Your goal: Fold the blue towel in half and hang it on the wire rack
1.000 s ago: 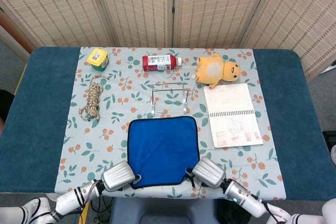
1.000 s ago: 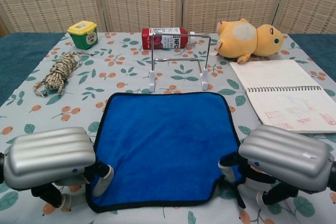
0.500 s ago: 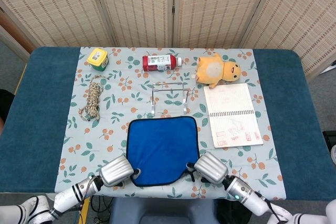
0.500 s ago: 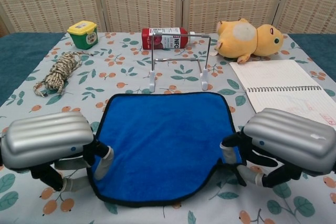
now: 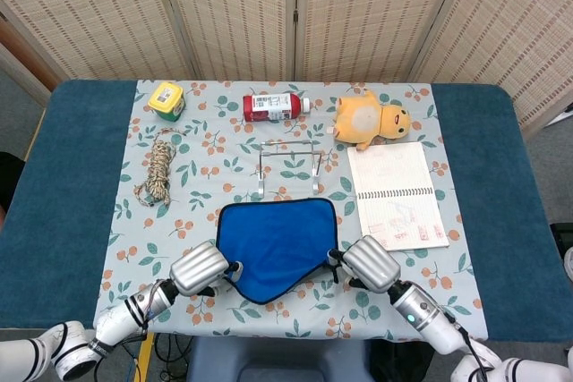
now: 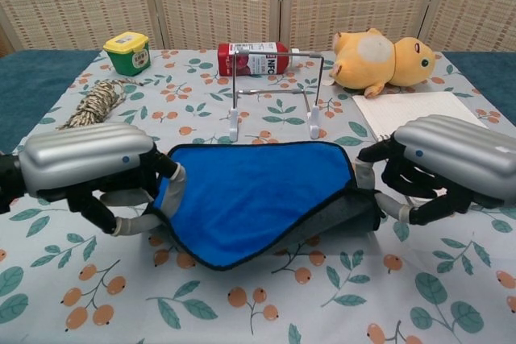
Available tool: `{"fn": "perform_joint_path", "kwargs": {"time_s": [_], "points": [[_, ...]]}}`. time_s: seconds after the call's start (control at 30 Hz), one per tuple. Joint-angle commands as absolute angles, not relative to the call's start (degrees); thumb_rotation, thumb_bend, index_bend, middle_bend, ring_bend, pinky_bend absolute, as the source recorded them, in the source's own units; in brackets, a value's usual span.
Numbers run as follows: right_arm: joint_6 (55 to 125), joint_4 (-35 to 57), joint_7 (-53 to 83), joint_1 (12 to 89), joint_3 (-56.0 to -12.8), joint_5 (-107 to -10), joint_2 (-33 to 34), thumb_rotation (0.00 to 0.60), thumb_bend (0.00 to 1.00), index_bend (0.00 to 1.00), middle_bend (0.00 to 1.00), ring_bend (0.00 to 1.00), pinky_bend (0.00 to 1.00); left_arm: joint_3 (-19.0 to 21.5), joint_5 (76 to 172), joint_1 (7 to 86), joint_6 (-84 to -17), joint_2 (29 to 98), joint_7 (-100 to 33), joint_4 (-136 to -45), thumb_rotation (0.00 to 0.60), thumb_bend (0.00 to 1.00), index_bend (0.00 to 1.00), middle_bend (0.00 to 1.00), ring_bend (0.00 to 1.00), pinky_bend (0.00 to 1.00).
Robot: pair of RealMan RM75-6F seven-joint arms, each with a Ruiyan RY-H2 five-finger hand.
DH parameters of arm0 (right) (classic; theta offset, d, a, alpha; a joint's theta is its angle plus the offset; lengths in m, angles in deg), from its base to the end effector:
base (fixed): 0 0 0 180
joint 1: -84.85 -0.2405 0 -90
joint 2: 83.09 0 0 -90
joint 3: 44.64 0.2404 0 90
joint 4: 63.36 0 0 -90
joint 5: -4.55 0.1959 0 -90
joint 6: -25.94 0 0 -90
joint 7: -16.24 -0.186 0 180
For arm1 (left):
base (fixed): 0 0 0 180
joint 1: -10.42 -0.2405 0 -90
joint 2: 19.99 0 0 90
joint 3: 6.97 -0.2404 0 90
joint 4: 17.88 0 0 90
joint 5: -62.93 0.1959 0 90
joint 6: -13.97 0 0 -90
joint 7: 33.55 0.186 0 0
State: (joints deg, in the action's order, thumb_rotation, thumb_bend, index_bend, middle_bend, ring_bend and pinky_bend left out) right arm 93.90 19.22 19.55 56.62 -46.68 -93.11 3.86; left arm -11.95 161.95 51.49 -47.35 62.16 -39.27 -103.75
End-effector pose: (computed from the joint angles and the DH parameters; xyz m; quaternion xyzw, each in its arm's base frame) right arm -0.1581 -0.2679 -0.0181 0.7822 -0.3163 0.4315 0.3192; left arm -0.1175 0.2824 -0.0237 -0.8342 -0.2990 -0.4111 0.2137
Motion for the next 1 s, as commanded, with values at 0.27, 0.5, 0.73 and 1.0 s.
{"fn": "perform_joint_path", "kwargs": {"time_s": [0.27, 0.5, 0.73, 1.0], "points": [[92.7, 18.7, 20.0, 55.5, -43.7, -89.7, 4.8, 0.600, 0.48, 0.67, 0.90, 0.83, 0.92, -7.5, 154.9, 53.1, -43.1, 62.6, -40.7, -103.5, 0.600, 0.45, 0.58, 0.94, 0.88, 0.95], [91.6, 18.1, 21.8, 54.6, -41.8, -87.0, 6.5, 0.600, 0.48, 0.67, 0.91, 0.83, 0.92, -4.5, 149.6, 54.1, -40.4, 63.4, -40.8, -102.4, 0.600, 0.45, 0.58, 0.94, 0.88, 0.95], [90.7, 16.9, 23.4, 53.9, -40.0, -84.3, 7.3, 0.600, 0.48, 0.67, 0.91, 0.83, 0.92, -2.1, 144.0, 54.5, -37.9, 64.3, -39.4, -101.0, 0.600, 0.45, 0.58, 0.94, 0.88, 0.95], [89.2, 15.0, 25.6, 52.7, -38.5, -81.5, 8.7, 0.600, 0.48, 0.67, 0.91, 0.83, 0.92, 0.1, 138.2, 55.2, -35.4, 65.4, -37.2, -99.8, 0.600, 0.45, 0.58, 0.93, 0.88, 0.95]]}}
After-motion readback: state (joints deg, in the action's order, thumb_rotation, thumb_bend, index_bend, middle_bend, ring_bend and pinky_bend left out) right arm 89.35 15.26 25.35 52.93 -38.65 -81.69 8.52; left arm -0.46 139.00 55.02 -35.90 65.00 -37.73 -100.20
